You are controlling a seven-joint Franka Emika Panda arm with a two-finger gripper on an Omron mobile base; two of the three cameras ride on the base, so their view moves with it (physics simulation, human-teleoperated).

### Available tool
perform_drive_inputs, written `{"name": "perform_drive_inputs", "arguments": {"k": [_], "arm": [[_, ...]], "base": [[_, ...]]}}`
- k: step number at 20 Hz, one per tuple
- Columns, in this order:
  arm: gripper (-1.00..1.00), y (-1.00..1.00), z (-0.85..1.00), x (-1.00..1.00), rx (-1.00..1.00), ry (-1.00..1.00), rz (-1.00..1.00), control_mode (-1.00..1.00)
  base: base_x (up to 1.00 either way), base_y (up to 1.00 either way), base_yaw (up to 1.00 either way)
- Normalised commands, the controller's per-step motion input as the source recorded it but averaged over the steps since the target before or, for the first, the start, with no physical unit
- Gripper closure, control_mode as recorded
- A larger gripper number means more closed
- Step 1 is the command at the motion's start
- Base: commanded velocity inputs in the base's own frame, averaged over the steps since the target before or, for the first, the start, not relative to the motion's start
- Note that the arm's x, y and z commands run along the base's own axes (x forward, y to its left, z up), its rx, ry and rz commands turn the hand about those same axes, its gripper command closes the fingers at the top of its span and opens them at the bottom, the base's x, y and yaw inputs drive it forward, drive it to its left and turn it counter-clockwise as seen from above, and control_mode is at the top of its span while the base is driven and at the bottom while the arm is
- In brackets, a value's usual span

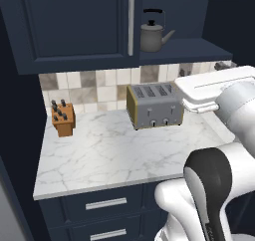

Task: Open the cabinet, pick the kettle from the cabinet, and place it in the sink.

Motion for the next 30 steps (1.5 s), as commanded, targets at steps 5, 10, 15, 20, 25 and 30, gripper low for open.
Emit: {"name": "perform_drive_inputs", "arguments": {"k": [5,10,15,20,25,30], "arm": [[-1.00,0.00,-0.03,0.37,0.03,0.00,0.00,-1.00],[-1.00,0.00,-0.04,0.46,0.00,0.00,0.00,-1.00],[-1.00,0.00,-0.01,0.50,0.00,0.00,0.00,-1.00],[-1.00,0.01,0.00,0.53,0.00,0.00,0.00,-1.00],[-1.00,0.10,-0.01,0.51,0.00,0.00,0.00,-1.00],[-1.00,0.10,-0.01,0.47,-0.01,0.00,0.00,-1.00]], "base": [[0.00,0.00,0.00],[0.00,0.00,0.00],[0.00,0.00,0.00],[0.00,0.00,0.00],[0.00,0.00,0.00],[0.00,0.00,0.00]]}}
